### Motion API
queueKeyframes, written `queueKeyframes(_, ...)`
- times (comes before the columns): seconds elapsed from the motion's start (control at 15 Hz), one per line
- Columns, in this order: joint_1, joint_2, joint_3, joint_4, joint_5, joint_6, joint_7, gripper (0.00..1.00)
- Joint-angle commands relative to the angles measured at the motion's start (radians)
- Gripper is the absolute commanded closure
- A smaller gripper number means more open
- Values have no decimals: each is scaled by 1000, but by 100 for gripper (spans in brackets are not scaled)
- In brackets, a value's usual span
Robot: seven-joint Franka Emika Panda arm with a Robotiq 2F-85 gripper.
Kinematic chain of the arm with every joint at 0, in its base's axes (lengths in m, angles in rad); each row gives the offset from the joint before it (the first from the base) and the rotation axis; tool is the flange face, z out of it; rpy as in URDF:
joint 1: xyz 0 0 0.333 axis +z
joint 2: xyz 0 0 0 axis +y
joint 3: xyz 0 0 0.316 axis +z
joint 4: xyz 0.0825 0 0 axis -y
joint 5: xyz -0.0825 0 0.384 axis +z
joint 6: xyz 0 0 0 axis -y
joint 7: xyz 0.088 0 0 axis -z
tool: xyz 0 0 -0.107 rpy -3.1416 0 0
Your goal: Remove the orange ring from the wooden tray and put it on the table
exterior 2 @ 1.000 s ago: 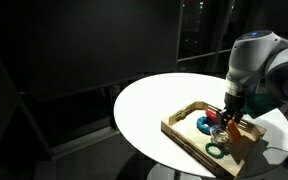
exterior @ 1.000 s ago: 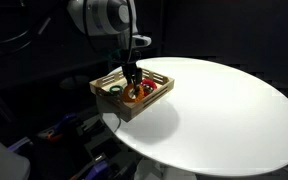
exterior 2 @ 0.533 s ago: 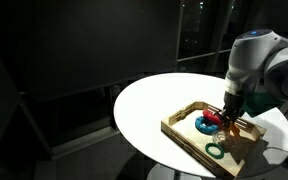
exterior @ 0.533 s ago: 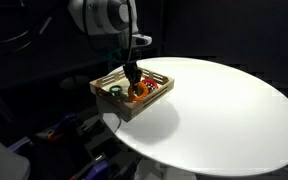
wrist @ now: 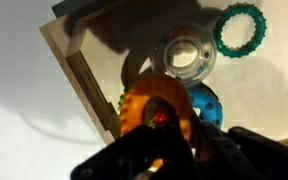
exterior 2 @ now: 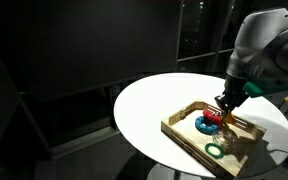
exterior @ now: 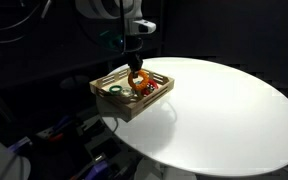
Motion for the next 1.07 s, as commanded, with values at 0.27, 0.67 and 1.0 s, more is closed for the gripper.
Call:
queueKeyframes(0.27,-85,-109,-7,10,62,-43,-59,95)
queueKeyframes(0.67,-159,-97,-47,32,-32,-38,-22,95)
queueKeyframes(1.0,-205,-63,-90,34,-127,-27,15,95)
